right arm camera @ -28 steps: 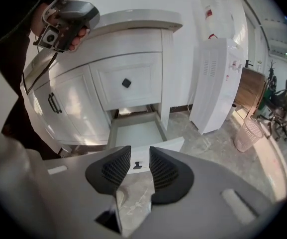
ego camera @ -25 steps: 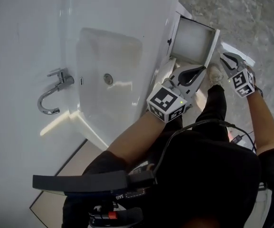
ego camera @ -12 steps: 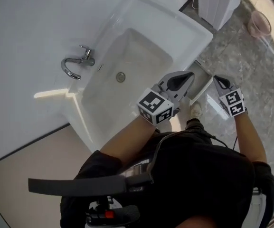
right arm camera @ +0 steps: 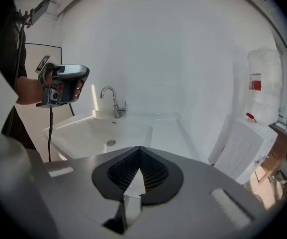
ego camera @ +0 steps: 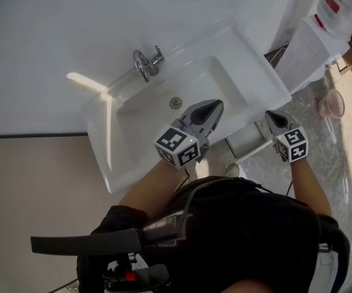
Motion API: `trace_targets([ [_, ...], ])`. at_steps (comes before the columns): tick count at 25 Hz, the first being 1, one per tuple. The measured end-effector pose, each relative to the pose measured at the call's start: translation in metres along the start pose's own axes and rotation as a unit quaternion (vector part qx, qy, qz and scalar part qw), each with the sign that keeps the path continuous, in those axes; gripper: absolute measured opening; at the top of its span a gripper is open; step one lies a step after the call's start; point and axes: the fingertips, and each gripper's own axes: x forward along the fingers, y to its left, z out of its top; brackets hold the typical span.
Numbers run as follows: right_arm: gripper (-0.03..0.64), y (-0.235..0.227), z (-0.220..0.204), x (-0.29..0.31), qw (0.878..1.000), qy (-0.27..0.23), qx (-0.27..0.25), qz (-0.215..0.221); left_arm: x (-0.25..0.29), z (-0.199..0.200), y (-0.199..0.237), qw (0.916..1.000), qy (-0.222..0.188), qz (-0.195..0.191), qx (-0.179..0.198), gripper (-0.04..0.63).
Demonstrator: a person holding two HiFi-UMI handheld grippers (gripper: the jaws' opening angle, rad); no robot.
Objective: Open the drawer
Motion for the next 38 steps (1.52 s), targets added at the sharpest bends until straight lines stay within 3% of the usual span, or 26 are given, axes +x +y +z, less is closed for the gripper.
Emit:
trace_targets([
  [12, 0.000, 0.162, 0.181, 0.063, 0.997, -0.067, -0.027, 0.038, -0.259, 0.115, 0.098, 0.9924, -0.067, 0.101, 0.023, 0.000],
  [20, 0.000, 0.264, 0.263, 0.103, 0.988, -0.118, -0.038, 0.093, -0.397, 0.142, 0.129, 0.9806, -0.097, 0.167, 0.037, 0.000],
  [26, 0.000, 0.298, 0.309, 0.123, 0.973, -0.133, -0.088, 0.166, -0.444, 0.165, 0.128, 0.9587, -0.133, 0.245, 0.057, 0.000],
  [31, 0.000, 0.293, 0.324, 0.137, 0.962, -0.134, -0.098, 0.216, -0.458, 0.160, 0.124, 0.9376, -0.170, 0.301, 0.043, 0.000],
  [34, 0.000, 0.289, 0.331, 0.139, 0.955, -0.143, -0.081, 0.246, -0.459, 0.156, 0.125, 0.9316, -0.177, 0.316, 0.033, 0.000],
  [38, 0.000, 0.287, 0.341, 0.143, 0.948, -0.159, -0.051, 0.272, -0.453, 0.154, 0.129, 0.9303, -0.184, 0.317, 0.015, 0.000],
])
